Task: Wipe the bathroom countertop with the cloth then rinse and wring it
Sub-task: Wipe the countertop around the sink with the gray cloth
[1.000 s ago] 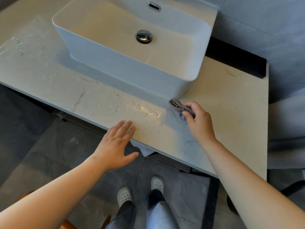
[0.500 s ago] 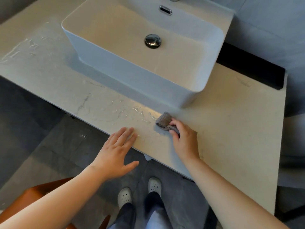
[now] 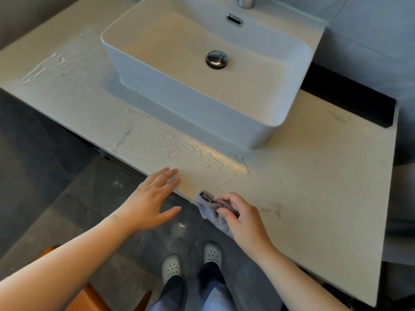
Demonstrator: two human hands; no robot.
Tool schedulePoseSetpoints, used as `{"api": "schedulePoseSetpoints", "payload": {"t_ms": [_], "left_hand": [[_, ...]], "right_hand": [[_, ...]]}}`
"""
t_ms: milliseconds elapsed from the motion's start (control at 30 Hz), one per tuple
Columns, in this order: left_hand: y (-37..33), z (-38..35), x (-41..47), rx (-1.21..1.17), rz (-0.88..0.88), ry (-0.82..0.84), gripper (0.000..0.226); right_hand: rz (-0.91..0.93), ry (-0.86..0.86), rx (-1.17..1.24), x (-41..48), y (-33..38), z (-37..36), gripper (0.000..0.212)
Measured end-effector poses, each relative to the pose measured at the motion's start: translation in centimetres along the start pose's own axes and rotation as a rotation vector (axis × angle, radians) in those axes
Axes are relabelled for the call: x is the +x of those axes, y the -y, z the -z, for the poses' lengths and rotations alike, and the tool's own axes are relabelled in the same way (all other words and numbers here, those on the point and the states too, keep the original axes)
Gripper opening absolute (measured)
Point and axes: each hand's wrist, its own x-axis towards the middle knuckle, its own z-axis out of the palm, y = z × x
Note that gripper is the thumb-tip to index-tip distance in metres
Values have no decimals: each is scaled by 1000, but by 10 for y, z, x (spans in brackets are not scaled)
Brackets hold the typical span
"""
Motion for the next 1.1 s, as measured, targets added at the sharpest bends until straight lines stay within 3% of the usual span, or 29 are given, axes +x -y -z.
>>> {"api": "schedulePoseSetpoints", "payload": {"t_ms": [100,200,400,533,933,1100], "left_hand": [[4,1,-2,60,102,-37,86],[7,0,0,86,219,-26,93],[15,-3,1,96,255,10,95],[17,0,2,80,250,11,95],[19,8,3,87,245,58,90],[16,12,3,126,258,97,88]], "right_hand": [[41,-153,36,16,7,18,18],[137,-326,-90,50,10,38,21],[131,-298,-372,107,-16,35,21],[129,-380,-303,105,-19,14,20],[193,-152,-246,33,-3,-39,22],[17,22,5,18,7,-34,14]]}}
